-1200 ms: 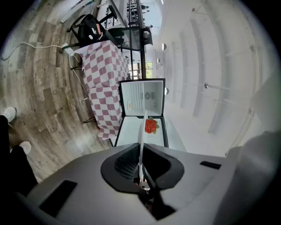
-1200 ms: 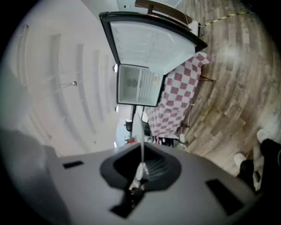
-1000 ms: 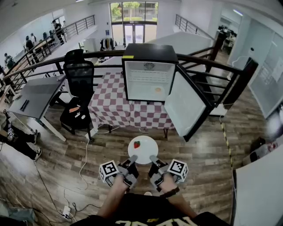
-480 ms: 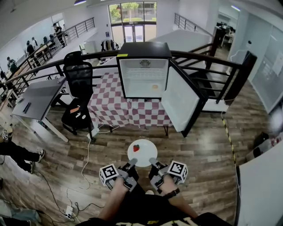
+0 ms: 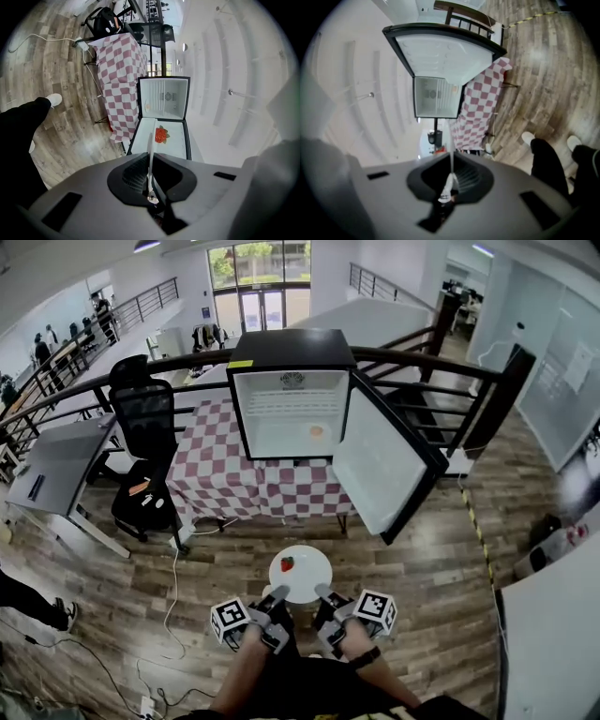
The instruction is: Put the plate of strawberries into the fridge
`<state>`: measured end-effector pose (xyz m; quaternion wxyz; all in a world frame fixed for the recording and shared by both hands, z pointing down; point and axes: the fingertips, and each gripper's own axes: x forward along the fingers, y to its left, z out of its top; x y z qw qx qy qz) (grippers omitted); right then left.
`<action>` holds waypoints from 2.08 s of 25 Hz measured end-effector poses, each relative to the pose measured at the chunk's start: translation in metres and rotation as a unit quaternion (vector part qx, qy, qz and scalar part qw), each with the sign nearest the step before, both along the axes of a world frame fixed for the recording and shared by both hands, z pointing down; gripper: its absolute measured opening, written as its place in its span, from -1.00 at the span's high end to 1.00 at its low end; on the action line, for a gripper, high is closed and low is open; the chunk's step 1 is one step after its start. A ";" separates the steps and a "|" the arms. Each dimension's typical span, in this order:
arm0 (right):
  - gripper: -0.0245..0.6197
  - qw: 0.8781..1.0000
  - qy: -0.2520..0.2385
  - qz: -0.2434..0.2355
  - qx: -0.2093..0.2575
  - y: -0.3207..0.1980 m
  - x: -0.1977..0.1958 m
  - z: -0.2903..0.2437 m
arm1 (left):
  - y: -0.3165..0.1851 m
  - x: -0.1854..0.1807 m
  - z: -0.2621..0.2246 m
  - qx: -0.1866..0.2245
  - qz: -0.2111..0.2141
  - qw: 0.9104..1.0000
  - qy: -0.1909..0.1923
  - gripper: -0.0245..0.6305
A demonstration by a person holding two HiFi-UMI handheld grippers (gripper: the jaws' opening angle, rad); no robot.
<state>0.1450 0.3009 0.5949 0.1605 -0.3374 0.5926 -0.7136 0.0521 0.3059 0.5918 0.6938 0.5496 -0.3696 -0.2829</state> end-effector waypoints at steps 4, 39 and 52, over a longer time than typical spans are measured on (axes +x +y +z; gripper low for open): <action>0.83 1.000 0.012 0.021 -0.003 -0.057 -0.008 0.001 | -0.060 -0.009 0.002 0.004 0.020 1.000 -0.002 0.80; 0.83 0.995 0.001 0.095 0.001 -0.364 -0.139 0.009 | -0.382 -0.137 0.001 0.041 0.096 0.994 -0.026 0.80; 0.83 0.995 -0.001 0.098 -0.006 -0.417 -0.117 0.027 | -0.435 -0.113 0.017 0.048 0.113 0.991 -0.050 0.80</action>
